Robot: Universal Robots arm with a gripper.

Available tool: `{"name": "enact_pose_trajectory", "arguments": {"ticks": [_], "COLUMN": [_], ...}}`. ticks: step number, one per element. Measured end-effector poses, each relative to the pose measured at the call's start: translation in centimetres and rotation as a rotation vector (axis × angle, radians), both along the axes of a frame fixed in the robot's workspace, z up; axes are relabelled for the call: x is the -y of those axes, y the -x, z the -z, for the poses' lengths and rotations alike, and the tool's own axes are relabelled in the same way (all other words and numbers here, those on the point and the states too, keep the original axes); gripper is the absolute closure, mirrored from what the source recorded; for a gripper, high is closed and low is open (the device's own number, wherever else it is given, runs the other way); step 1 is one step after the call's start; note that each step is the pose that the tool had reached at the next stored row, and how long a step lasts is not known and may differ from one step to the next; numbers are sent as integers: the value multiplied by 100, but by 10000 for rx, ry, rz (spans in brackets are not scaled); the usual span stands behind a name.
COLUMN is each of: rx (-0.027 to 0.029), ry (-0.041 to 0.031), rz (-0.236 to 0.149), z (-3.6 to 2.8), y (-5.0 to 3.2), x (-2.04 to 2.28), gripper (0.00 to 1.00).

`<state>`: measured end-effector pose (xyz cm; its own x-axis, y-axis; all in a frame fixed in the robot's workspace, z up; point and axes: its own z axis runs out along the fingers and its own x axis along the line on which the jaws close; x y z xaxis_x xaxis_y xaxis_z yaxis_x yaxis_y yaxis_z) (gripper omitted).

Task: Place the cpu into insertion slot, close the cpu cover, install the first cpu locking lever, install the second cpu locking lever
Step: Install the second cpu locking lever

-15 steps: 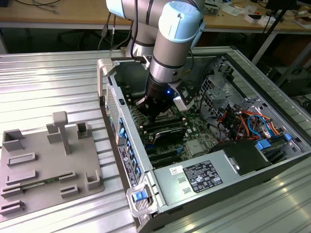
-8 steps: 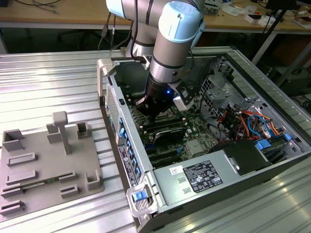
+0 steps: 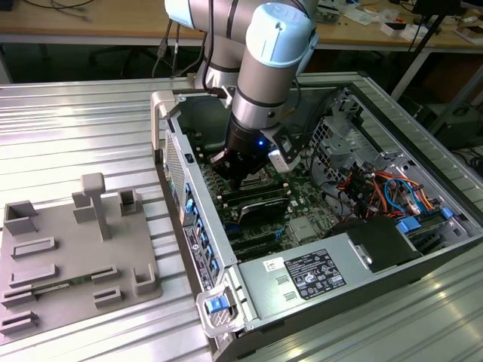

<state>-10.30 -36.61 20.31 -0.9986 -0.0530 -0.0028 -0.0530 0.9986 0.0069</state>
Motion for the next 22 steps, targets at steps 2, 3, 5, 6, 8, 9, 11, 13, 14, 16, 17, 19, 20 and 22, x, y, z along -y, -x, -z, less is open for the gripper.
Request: {"name": "enact_pose_trajectory", "arguments": {"ticks": [2, 3, 5, 6, 8, 9, 11, 13, 14, 16, 17, 19, 20, 22], "rx": [0, -2, -3, -2, 1, 2, 2, 5, 6, -1, -1, 2, 1, 0], "ry": [-9, -9, -12, -15, -20, -23, -16, -19, -21, -13, -14, -20, -17, -18], "rz": [-2, -1, -1, -1, -1, -1, -1, -1, -2, -3, -4, -2, -2, -2], "z": [16, 18, 19, 20, 20, 19, 11, -2, -9, -31, -36, -38, -39, -40], "y": [0, 1, 0, 0, 0, -1, 0, -1, -1, -1, -1, -1, 0, 0], "x": [1, 1, 1, 2, 7, 12, 22, 22, 22, 23, 23, 22, 22, 22], "gripper": [89, 89, 89, 89, 89, 89, 89, 89, 89, 89, 89, 89, 89, 89]}}
